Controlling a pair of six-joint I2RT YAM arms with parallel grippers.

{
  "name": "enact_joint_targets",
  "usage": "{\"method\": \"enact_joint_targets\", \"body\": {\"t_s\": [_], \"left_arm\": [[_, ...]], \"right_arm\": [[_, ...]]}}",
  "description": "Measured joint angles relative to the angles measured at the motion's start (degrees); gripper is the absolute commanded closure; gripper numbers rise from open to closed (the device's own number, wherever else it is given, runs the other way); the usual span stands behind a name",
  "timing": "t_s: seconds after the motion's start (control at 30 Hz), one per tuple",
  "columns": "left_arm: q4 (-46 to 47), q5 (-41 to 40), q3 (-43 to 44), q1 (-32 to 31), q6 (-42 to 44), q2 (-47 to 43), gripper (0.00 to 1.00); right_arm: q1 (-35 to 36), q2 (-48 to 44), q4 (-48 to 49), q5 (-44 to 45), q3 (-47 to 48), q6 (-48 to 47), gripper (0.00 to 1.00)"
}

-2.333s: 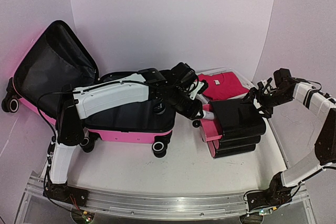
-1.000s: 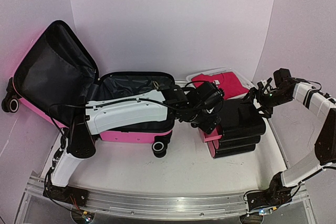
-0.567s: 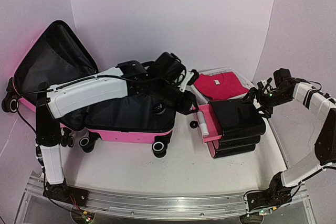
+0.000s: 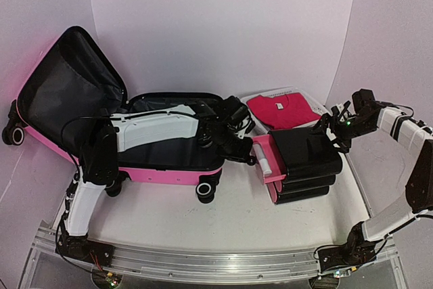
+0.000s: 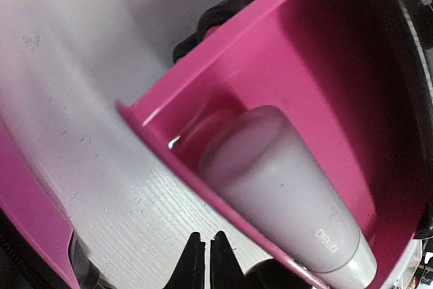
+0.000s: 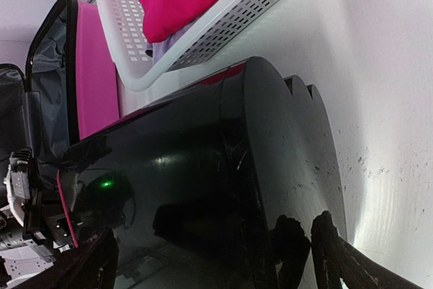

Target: Open, take out, and arrange the luggage

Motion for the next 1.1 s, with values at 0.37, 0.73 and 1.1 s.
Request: {"method": "enact_joint_targets", "body": {"t_s": [0.37,0.73,1.1], "left_arm": [[0.3,2.7,15.1,-1.6,0.5,4.6,0.88],[2.3,2.3,17.0,-1.8,2.5,7.1,0.68],[1.6,-3.3,0.4,-0.8,4.9,-1.4,0.98]], "right_arm": [[0.0,0.0,1.2,-0.4,-0.8,0.5,0.02],[0.0,0.0,2.2,-1.1,-1.6,1.6,0.02],[0.3,0.0,2.2,-1.4,-1.6,1.5,0.02]]}}
